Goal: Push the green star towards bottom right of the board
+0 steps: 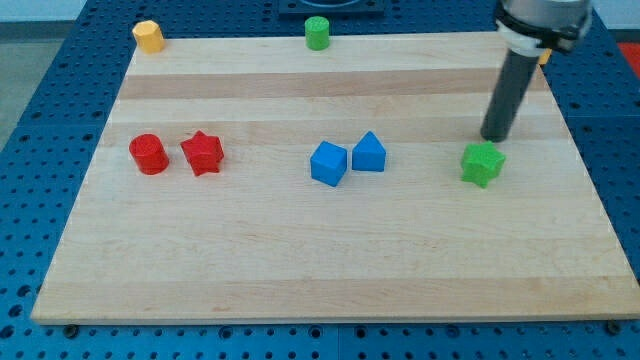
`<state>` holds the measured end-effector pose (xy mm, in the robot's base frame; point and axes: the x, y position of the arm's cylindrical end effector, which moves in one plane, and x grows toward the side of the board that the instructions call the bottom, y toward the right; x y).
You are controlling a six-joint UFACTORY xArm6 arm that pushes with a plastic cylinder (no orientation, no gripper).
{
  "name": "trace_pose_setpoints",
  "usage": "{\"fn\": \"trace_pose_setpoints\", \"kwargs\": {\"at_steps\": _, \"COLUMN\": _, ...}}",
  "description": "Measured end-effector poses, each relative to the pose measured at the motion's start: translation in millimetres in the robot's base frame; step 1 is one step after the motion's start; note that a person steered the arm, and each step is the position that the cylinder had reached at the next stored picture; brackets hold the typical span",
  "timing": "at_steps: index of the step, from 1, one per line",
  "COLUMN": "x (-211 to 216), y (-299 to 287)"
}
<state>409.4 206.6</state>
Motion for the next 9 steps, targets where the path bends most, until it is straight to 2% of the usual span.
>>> {"fn": "trace_pose_setpoints", "kwargs": {"at_steps": 2, "x": 55, "y": 3}}
{"fn": "trace_pose_setpoints", "kwargs": {"at_steps": 4, "x": 59, "y": 3}}
{"fn": "trace_pose_setpoints", "kwargs": {"at_steps": 6, "x": 20, "y": -39}}
{"fn": "trace_pose_setpoints", "kwargs": {"at_steps": 8, "x": 14, "y": -42}}
{"fn": "trace_pose_setpoints", "kwargs": {"at_steps": 9, "x": -9, "y": -63}}
